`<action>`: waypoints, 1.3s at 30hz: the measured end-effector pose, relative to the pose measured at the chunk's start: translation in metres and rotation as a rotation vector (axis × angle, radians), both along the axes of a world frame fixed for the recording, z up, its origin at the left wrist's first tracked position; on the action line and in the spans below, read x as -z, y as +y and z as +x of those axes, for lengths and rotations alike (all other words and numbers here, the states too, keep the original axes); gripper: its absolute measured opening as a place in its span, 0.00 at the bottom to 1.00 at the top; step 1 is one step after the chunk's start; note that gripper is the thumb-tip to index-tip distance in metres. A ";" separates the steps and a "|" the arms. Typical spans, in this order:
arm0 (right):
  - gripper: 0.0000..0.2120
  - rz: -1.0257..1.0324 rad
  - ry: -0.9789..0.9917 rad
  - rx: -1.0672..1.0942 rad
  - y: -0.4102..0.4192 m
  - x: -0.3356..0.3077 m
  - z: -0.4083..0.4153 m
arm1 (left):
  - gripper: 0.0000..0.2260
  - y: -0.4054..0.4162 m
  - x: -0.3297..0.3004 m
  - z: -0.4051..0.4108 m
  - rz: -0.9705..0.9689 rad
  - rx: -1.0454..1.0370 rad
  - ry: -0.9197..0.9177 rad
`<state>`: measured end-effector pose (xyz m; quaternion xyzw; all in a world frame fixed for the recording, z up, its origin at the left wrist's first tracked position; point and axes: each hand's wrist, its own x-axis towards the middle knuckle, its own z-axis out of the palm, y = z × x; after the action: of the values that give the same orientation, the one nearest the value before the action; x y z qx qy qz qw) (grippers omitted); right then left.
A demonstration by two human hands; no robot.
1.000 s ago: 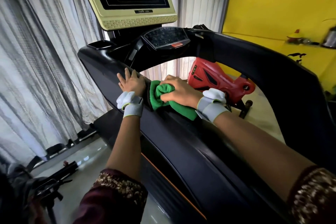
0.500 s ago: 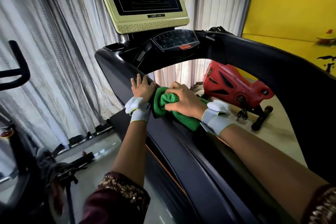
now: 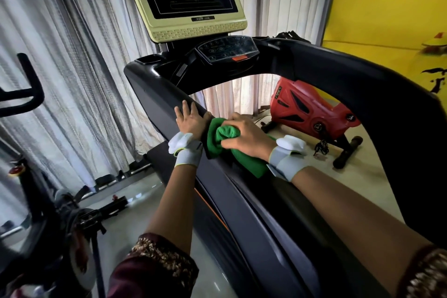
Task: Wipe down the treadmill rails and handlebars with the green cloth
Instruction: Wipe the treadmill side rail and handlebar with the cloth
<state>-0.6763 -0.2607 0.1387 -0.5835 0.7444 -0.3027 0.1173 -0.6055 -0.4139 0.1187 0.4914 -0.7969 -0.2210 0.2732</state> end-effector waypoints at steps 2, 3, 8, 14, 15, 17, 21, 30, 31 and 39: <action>0.32 0.021 -0.009 0.001 0.005 -0.002 0.005 | 0.29 0.011 0.003 0.001 0.004 0.009 -0.021; 0.32 0.008 0.009 -0.005 0.008 -0.001 0.008 | 0.29 0.014 0.004 0.003 0.010 0.020 -0.026; 0.25 -0.061 0.078 0.005 0.038 0.014 0.001 | 0.29 0.035 0.005 0.003 0.002 0.027 0.004; 0.27 -0.018 0.107 0.026 0.041 0.008 0.010 | 0.30 0.048 0.009 0.005 0.007 0.042 0.012; 0.24 -0.041 0.136 0.037 0.046 0.012 0.011 | 0.30 0.050 0.009 0.006 0.015 0.046 0.022; 0.21 -0.074 0.192 0.048 0.061 0.024 0.008 | 0.30 0.058 0.011 0.007 0.026 0.047 0.052; 0.22 -0.075 0.202 0.040 0.070 0.029 0.007 | 0.30 0.074 0.020 0.007 0.021 0.035 0.087; 0.23 -0.074 0.212 0.042 0.093 0.039 0.008 | 0.30 0.096 0.027 0.010 0.049 0.041 0.137; 0.22 -0.056 0.203 0.043 0.091 0.035 0.008 | 0.30 0.098 0.027 0.010 0.049 0.036 0.138; 0.21 -0.079 0.248 0.093 0.107 0.046 0.014 | 0.29 0.101 0.027 0.008 0.039 0.012 0.146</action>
<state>-0.6620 -0.1540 0.0930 -0.5854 0.7670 -0.2625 -0.0129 -0.5977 -0.3132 0.0916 0.4745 -0.7733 -0.2735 0.3194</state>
